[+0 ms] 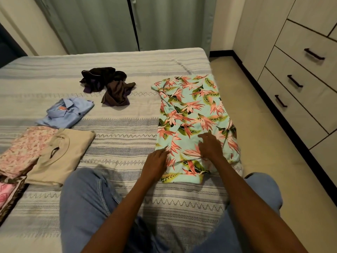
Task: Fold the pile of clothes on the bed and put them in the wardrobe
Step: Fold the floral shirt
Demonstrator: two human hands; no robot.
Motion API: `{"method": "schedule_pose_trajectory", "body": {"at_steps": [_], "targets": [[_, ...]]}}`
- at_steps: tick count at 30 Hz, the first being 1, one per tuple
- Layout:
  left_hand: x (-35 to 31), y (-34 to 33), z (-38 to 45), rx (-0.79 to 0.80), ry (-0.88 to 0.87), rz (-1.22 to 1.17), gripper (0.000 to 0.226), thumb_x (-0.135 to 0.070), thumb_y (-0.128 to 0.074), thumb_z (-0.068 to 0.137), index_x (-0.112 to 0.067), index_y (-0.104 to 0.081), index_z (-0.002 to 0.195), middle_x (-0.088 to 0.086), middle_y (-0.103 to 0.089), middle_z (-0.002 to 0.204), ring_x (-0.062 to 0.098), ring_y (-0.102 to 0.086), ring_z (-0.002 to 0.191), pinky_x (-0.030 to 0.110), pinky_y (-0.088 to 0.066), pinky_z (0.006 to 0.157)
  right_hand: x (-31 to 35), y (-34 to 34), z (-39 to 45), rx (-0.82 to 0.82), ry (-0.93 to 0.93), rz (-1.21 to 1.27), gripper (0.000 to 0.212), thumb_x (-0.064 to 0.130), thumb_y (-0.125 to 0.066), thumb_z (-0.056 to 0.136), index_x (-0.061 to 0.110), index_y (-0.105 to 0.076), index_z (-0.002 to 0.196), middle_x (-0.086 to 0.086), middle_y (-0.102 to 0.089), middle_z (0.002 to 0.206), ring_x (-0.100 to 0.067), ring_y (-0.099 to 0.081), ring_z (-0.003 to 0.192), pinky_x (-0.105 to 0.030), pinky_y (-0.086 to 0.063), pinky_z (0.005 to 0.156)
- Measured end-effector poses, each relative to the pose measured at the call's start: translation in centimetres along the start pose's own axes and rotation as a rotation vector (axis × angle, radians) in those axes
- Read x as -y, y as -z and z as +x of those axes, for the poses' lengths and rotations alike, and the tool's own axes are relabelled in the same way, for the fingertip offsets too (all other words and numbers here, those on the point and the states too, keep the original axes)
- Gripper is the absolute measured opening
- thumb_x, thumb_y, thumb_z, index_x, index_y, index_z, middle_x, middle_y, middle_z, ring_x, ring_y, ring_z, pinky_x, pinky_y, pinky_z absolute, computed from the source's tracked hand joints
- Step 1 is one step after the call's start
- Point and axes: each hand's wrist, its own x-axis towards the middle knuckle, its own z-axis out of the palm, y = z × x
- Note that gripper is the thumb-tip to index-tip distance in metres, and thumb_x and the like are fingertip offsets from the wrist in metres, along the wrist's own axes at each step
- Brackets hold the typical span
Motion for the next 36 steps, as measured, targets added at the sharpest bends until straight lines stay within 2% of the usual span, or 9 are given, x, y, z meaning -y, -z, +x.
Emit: {"method": "schedule_pose_trajectory", "body": {"at_steps": [4, 7, 9, 11, 13, 15, 19, 30, 36], "targets": [[-0.6, -0.6, 1.6, 0.212, 0.066, -0.053, 0.061, -0.046, -0.032, 0.104, -0.023, -0.017, 0.158, 0.005, -0.01, 0.165, 0.028, -0.01, 0.152, 0.049, -0.016, 0.121, 1.1, -1.3, 1.5, 0.058, 0.188, -0.11, 0.047, 0.024, -0.048, 0.1, 0.013, -0.046, 0.146, -0.015, -0.047, 0.147, -0.036, -0.046, 0.132, -0.046, -0.042, 0.102], [0.0, -1.3, 1.4, 0.363, 0.115, -0.074, 0.082, -0.073, 0.004, 0.085, -0.034, 0.002, 0.158, -0.001, 0.012, 0.165, 0.023, 0.012, 0.152, 0.043, 0.005, 0.121, 1.7, -2.2, 2.9, 0.188, 0.196, -0.197, 0.058, 0.039, -0.039, 0.105, 0.021, -0.023, 0.157, -0.007, -0.021, 0.164, -0.032, -0.015, 0.151, -0.052, -0.018, 0.118], [0.5, -1.7, 1.0, 0.356, 0.11, -0.071, 0.085, -0.074, 0.01, 0.084, -0.036, -0.003, 0.158, -0.001, 0.007, 0.166, 0.023, 0.006, 0.153, 0.043, 0.003, 0.121, 1.1, -3.3, 3.5, 0.21, 0.153, -0.225, 0.058, 0.049, -0.034, 0.104, 0.025, -0.024, 0.156, -0.005, -0.022, 0.164, -0.032, -0.013, 0.152, -0.055, -0.014, 0.118], [0.9, -1.9, 1.1, 0.211, 0.082, -0.026, 0.075, -0.068, 0.0, 0.094, -0.035, -0.025, 0.155, 0.001, -0.02, 0.164, 0.026, -0.02, 0.15, 0.047, -0.017, 0.118, 0.7, -3.9, 3.8, 0.136, 0.158, -0.265, 0.06, 0.056, -0.026, 0.101, 0.022, -0.039, 0.148, -0.01, -0.042, 0.152, -0.037, -0.032, 0.143, -0.056, -0.027, 0.111], [0.9, -1.9, 1.9, 0.015, 0.057, 0.029, 0.061, -0.059, -0.014, 0.102, -0.031, -0.05, 0.143, 0.001, -0.051, 0.146, 0.027, -0.049, 0.129, 0.046, -0.036, 0.102, 1.0, -4.2, 4.5, 0.067, 0.188, -0.259, 0.063, 0.056, -0.024, 0.098, 0.015, -0.054, 0.135, -0.015, -0.057, 0.134, -0.04, -0.049, 0.128, -0.054, -0.04, 0.103], [1.2, -1.9, 3.4, -0.072, 0.064, 0.026, 0.049, -0.05, -0.026, 0.104, -0.027, -0.057, 0.134, -0.001, -0.06, 0.132, 0.026, -0.056, 0.117, 0.043, -0.041, 0.093, 2.3, -3.9, 5.3, 0.046, 0.199, -0.211, 0.059, 0.05, -0.029, 0.096, 0.012, -0.058, 0.131, -0.016, -0.06, 0.131, -0.04, -0.052, 0.127, -0.055, -0.042, 0.102], [2.1, -1.8, 7.8, -0.132, 0.074, 0.026, 0.033, -0.038, -0.046, 0.102, -0.024, -0.061, 0.128, -0.001, -0.063, 0.127, 0.023, -0.057, 0.115, 0.04, -0.041, 0.092, 5.0, -4.3, 7.9, 0.043, 0.313, -0.181, 0.049, 0.037, -0.042, 0.099, 0.012, -0.054, 0.139, -0.016, -0.052, 0.144, -0.04, -0.042, 0.138, -0.057, -0.033, 0.11], [9.6, 0.5, 23.2, -0.173, 0.305, -0.226, 0.051, -0.045, -0.029, 0.094, -0.019, -0.06, 0.125, 0.007, -0.066, 0.117, 0.029, -0.064, 0.101, 0.041, -0.05, 0.083, 7.2, -3.7, 24.3, 0.032, 0.304, -0.023, 0.037, 0.035, -0.04, 0.105, 0.021, -0.057, 0.134, -0.007, -0.063, 0.129, -0.031, -0.059, 0.113, -0.04, -0.047, 0.089], [16.4, -1.1, 34.2, -0.201, 0.387, -0.259, 0.034, -0.021, -0.054, 0.096, -0.02, -0.057, 0.13, 0.006, -0.065, 0.123, 0.025, -0.063, 0.107, 0.042, -0.054, 0.084, 8.8, -5.9, 36.1, 0.069, 0.334, -0.033, 0.037, 0.037, -0.042, 0.103, 0.02, -0.064, 0.128, -0.006, -0.065, 0.126, -0.031, -0.059, 0.113, -0.042, -0.048, 0.09]]}}
